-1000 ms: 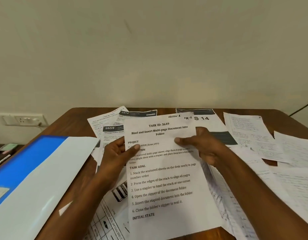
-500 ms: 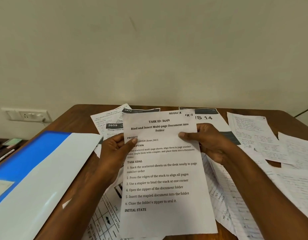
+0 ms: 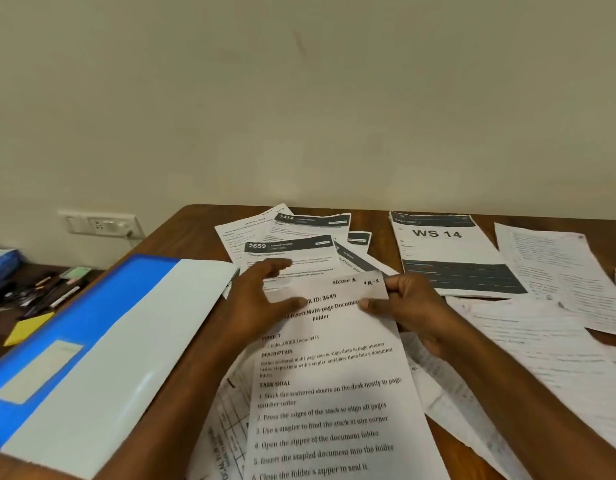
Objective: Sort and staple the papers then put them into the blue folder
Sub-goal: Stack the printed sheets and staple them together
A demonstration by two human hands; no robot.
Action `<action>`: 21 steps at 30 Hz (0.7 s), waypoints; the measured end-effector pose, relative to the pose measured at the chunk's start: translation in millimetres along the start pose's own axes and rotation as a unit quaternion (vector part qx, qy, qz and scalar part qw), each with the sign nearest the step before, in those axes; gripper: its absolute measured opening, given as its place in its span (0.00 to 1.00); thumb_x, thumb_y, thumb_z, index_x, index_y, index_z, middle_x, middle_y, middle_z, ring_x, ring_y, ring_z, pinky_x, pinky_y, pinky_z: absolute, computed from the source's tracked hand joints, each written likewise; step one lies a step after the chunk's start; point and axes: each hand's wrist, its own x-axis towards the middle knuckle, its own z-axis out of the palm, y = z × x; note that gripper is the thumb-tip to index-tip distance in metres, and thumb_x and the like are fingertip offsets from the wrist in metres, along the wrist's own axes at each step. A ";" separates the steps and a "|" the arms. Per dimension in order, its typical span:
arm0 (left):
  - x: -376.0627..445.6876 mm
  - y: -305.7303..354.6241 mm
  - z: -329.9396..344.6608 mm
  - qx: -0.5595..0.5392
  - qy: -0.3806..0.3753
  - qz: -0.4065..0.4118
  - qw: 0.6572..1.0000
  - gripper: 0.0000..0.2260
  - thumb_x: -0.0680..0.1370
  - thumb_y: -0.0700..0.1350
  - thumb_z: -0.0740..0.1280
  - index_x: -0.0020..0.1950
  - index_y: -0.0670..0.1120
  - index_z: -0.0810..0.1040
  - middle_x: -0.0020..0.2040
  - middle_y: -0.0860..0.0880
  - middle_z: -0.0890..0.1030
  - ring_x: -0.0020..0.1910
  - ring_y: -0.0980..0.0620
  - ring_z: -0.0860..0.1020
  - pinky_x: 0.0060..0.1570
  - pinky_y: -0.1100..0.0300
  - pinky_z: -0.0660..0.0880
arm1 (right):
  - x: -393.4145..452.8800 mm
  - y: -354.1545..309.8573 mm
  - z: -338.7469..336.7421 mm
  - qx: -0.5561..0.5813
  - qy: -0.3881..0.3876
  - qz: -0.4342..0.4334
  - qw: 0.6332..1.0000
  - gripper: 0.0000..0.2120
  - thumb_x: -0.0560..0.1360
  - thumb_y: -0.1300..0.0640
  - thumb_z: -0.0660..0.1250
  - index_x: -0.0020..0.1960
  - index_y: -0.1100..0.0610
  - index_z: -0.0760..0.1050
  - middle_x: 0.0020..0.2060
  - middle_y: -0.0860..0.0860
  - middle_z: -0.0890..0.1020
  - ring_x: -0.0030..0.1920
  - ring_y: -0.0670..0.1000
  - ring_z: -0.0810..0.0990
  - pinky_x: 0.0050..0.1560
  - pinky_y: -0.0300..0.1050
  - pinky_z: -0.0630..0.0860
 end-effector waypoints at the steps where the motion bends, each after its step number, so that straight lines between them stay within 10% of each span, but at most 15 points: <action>1: 0.1 -1.1 -0.7 0.019 -0.027 0.008 0.999 0.27 0.69 0.56 0.82 0.67 0.60 0.80 0.63 0.62 0.80 0.62 0.62 0.77 0.62 0.58 0.75 | -0.8 4.8 6.7 0.005 0.001 -0.004 1.000 0.12 0.72 0.67 0.77 0.55 0.61 0.85 0.47 0.55 0.89 0.45 0.54 0.89 0.38 0.44 0.84; 7: 0.6 -1.5 8.1 -0.008 -0.103 0.080 0.991 0.04 0.79 0.45 0.76 0.53 0.49 0.88 0.51 0.56 0.88 0.52 0.61 0.84 0.55 0.62 0.79 | -2.9 20.7 26.0 0.019 0.009 -0.022 1.000 0.12 0.72 0.69 0.77 0.55 0.64 0.84 0.48 0.59 0.89 0.47 0.56 0.89 0.41 0.45 0.85; 11: 3.3 -12.2 13.8 -0.045 -0.108 0.066 0.991 0.04 0.80 0.45 0.73 0.51 0.46 0.87 0.47 0.48 0.88 0.48 0.45 0.86 0.49 0.48 0.82 | 2.3 15.6 27.3 0.009 0.043 -0.019 0.999 0.20 0.72 0.50 0.80 0.51 0.67 0.83 0.47 0.65 0.87 0.45 0.61 0.88 0.43 0.52 0.84; 21: 8.3 -23.4 13.9 -0.090 -0.084 0.066 0.990 0.02 0.81 0.41 0.73 0.50 0.44 0.87 0.46 0.54 0.88 0.44 0.62 0.84 0.45 0.71 0.75 | 62.6 -15.9 33.3 -0.145 0.163 -0.032 0.975 0.18 0.75 0.46 0.78 0.51 0.60 0.81 0.42 0.53 0.86 0.33 0.46 0.85 0.25 0.37 0.76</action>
